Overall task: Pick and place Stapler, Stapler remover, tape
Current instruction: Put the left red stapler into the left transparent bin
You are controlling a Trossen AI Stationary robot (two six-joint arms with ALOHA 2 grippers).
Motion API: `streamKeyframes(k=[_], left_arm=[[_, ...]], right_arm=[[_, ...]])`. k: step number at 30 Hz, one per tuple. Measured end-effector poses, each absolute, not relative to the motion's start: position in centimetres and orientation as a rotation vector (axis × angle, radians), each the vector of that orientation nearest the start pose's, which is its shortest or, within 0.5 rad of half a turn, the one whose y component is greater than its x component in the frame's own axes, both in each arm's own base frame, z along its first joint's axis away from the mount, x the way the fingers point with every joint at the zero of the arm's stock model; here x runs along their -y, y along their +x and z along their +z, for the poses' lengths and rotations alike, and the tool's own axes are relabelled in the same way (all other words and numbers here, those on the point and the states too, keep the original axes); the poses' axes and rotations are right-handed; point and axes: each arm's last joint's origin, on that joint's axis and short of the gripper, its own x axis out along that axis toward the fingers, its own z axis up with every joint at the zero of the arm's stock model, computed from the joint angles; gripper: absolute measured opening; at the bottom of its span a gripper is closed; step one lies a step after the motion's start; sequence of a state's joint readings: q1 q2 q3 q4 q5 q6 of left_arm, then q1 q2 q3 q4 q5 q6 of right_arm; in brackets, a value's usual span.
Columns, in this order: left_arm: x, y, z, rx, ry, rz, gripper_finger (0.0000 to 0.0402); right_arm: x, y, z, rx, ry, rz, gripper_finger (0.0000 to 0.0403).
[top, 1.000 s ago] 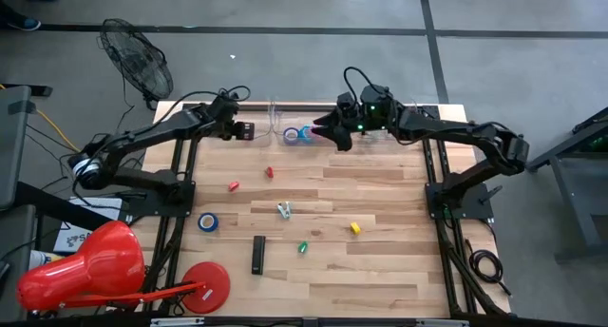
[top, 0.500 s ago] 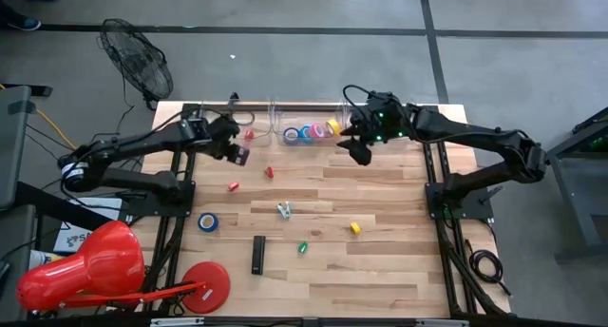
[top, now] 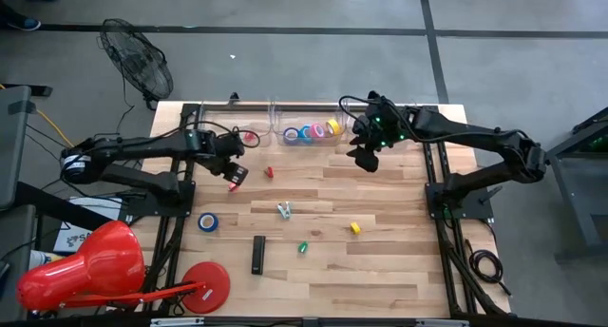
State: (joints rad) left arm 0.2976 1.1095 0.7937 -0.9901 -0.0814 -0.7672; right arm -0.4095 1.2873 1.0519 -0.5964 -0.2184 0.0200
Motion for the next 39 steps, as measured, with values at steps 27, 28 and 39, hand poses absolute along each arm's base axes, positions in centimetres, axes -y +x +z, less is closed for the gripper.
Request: streamKeyframes(k=[27,28,39], left_arm=[[-6.3,20.5,17.1,-1.422,-0.819,0.801,0.0154],[-6.3,20.6,16.9,-1.434,-0.818,0.804,0.0154],[-6.4,20.9,15.8,-1.502,-0.803,0.799,0.0154]], right_arm=[[9.9,24.4,28.7,-0.787,0.278,-0.184,0.0188],[9.9,24.4,28.7,-0.787,0.278,-0.184,0.0188],[9.9,24.5,28.8,-0.781,0.277,-0.19,0.0188]])
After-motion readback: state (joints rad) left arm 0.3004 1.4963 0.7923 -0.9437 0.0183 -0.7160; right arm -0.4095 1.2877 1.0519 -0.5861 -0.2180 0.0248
